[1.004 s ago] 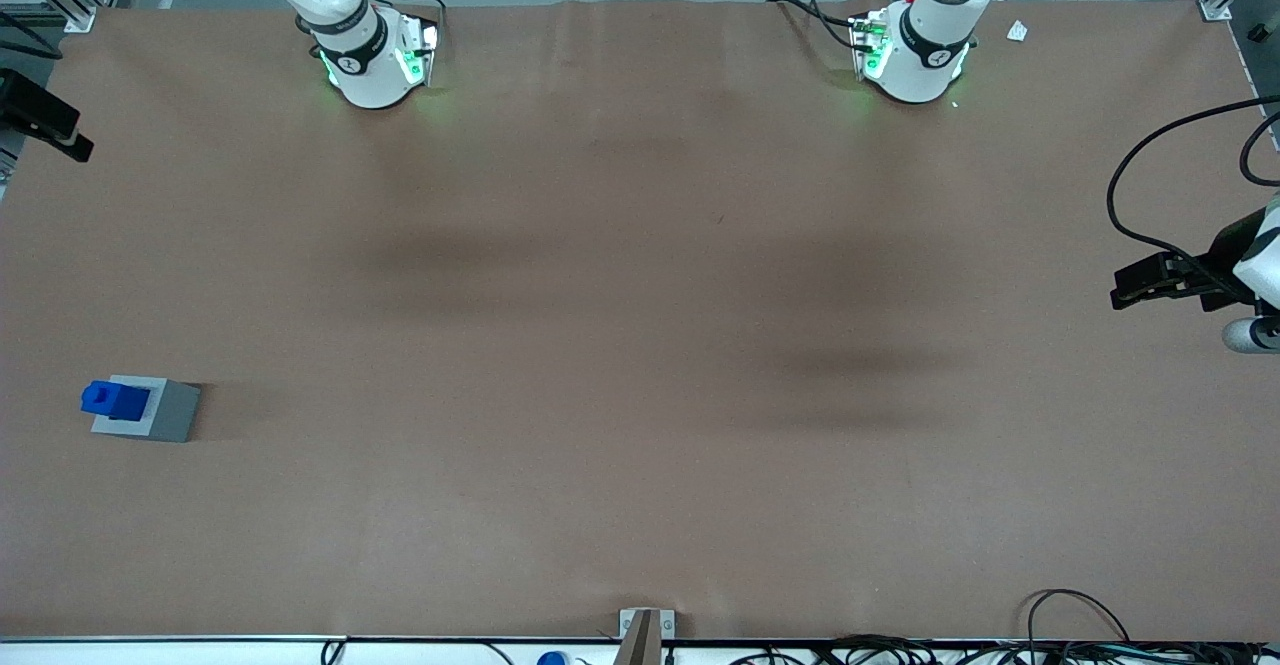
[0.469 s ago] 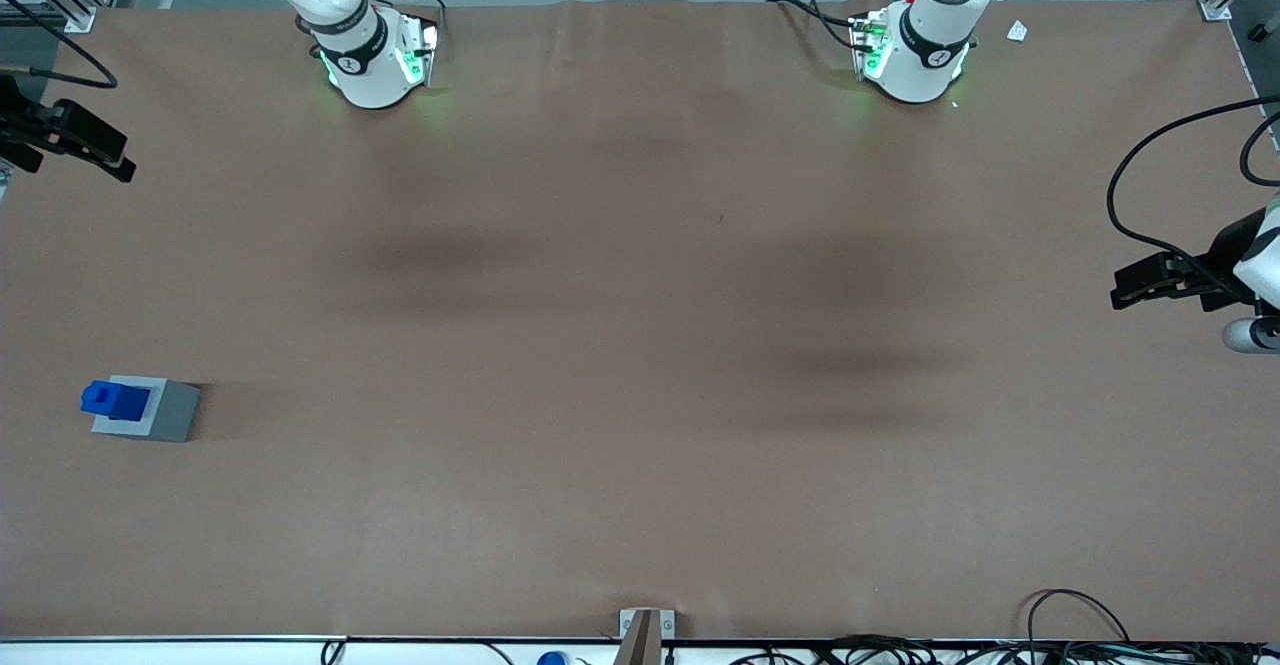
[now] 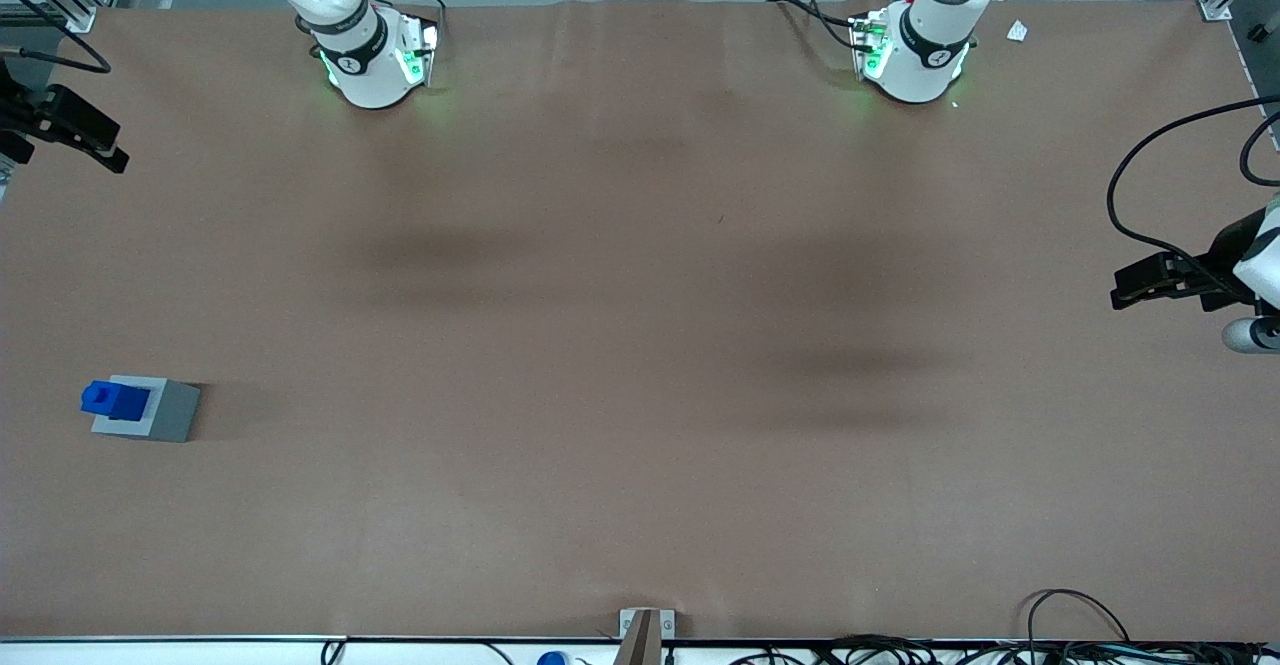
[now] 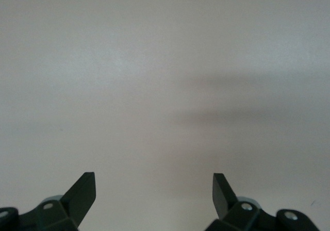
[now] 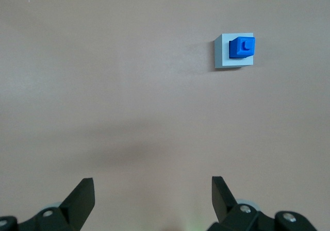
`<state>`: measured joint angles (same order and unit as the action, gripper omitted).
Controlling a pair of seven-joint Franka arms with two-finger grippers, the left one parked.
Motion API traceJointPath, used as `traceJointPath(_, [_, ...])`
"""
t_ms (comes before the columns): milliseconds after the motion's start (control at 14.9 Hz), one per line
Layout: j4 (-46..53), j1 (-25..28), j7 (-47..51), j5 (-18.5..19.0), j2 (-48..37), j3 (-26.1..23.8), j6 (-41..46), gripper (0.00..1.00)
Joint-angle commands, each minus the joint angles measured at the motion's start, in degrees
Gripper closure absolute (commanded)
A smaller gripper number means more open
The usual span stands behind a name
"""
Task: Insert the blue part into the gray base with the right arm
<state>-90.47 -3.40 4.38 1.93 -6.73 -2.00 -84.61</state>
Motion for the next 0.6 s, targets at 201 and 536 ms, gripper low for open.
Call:
traceJointPath(201, [-0.41, -0.90, 0.28, -4.48, -0.65, 0.59, 2.43, 0.00])
traceJointPath(536, [-0.41, -0.73, 0.19, -4.31, -0.65, 0.41, 2.61, 0.00])
